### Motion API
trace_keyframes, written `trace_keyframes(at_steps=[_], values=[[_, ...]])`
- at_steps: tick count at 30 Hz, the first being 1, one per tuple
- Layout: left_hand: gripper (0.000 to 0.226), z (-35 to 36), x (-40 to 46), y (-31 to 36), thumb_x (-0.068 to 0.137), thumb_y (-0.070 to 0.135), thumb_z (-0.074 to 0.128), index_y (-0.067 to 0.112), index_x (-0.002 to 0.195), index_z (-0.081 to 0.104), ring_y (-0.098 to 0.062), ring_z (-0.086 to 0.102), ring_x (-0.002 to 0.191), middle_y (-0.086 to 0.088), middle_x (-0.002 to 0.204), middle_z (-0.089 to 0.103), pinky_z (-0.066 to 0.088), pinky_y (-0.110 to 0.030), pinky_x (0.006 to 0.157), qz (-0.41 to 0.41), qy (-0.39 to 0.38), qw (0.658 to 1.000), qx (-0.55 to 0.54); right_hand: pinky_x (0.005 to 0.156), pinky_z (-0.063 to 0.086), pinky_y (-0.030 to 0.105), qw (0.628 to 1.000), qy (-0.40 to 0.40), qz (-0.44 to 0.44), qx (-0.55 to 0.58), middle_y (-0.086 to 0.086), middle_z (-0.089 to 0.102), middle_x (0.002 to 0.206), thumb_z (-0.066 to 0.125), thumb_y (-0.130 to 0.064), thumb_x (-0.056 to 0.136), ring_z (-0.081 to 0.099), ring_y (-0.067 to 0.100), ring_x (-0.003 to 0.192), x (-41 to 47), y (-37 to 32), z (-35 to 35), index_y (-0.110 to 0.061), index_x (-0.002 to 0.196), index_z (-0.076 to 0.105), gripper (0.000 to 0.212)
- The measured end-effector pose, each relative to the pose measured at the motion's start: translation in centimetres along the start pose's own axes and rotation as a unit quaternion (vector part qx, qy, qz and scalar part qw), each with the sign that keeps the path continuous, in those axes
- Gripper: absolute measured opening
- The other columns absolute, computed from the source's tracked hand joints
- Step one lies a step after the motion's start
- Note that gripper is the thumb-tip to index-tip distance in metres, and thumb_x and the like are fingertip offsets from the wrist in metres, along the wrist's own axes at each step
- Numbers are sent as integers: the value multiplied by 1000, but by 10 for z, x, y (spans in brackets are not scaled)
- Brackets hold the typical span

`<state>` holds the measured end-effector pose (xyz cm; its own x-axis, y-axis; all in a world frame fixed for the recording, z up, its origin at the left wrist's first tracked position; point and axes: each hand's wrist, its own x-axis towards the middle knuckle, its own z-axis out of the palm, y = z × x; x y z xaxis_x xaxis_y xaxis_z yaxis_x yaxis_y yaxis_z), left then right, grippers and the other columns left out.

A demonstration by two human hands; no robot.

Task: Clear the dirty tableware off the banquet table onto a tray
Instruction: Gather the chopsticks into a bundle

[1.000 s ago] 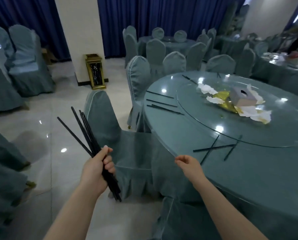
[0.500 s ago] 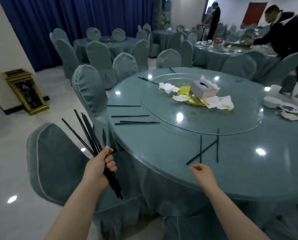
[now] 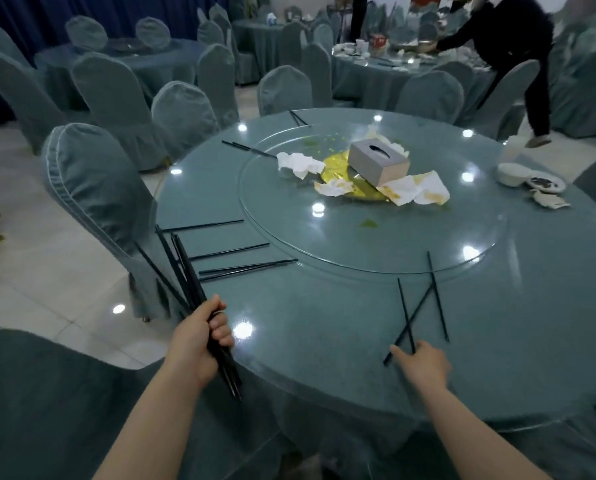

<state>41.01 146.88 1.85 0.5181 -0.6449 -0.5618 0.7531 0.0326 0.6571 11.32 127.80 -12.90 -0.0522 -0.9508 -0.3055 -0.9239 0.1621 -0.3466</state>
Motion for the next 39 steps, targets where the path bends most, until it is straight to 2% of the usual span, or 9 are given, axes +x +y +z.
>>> trace_keyframes(at_steps=[6,11,15,19,21,23,29,32,39], values=[[28,20,68,30,99,24,44,15,72,44,-3,27,27,9,37,30,22,-11,29,-21,-28,999,29,94,44,42,994,45,79,57,18,55,126,67,-51,81,46,35,120,26,-37,6,-6,125,52,65],[27,36,108,41,99,24,44,14,74,47,-3,27,30,9,40,30,23,-13,31,-42,-41,996,69,91,47,39,991,35,81,103,16,61,121,62,-15,88,57,35,110,47,-56,10,-6,120,57,34],[28,45,130,43,99,25,44,15,72,46,-3,27,30,9,40,30,23,-13,30,-71,-37,996,43,87,49,35,995,26,55,84,13,64,117,56,-6,88,60,30,103,56,-52,9,-7,114,62,28],[27,58,146,40,99,25,44,15,74,47,-3,28,31,9,42,30,24,-13,31,-79,-40,995,49,103,36,43,990,100,90,27,19,34,144,63,-22,89,32,35,130,82,-45,-2,-9,134,47,50],[27,62,151,37,99,25,45,15,74,47,-3,28,31,9,42,30,24,-13,31,-78,-28,995,56,111,26,47,990,72,124,-3,15,12,157,59,-37,91,12,34,142,93,-44,-8,-8,149,21,75],[27,65,154,32,99,25,45,15,73,47,-3,28,31,9,42,30,25,-13,31,-74,-21,995,57,114,20,49,990,46,127,-26,14,9,159,49,-44,95,10,33,144,102,-42,-7,-5,151,9,79],[28,77,164,9,100,26,44,14,74,46,-4,33,32,8,42,34,31,-11,34,-86,4,995,41,91,38,39,996,88,-20,-17,22,52,122,46,-4,96,45,35,112,107,-30,2,-1,138,46,42],[27,80,168,-2,99,25,45,14,75,47,-4,34,33,8,43,35,32,-11,35,-89,13,995,46,92,40,37,997,67,-39,22,16,58,116,51,-6,95,49,31,110,107,-29,1,-6,126,56,32],[27,82,174,-15,100,26,44,14,75,46,-4,35,34,7,44,37,34,-13,35,-102,29,994,41,86,44,33,991,-39,-103,-82,7,58,108,55,-25,95,51,24,101,118,-37,-4,-12,103,59,16]])
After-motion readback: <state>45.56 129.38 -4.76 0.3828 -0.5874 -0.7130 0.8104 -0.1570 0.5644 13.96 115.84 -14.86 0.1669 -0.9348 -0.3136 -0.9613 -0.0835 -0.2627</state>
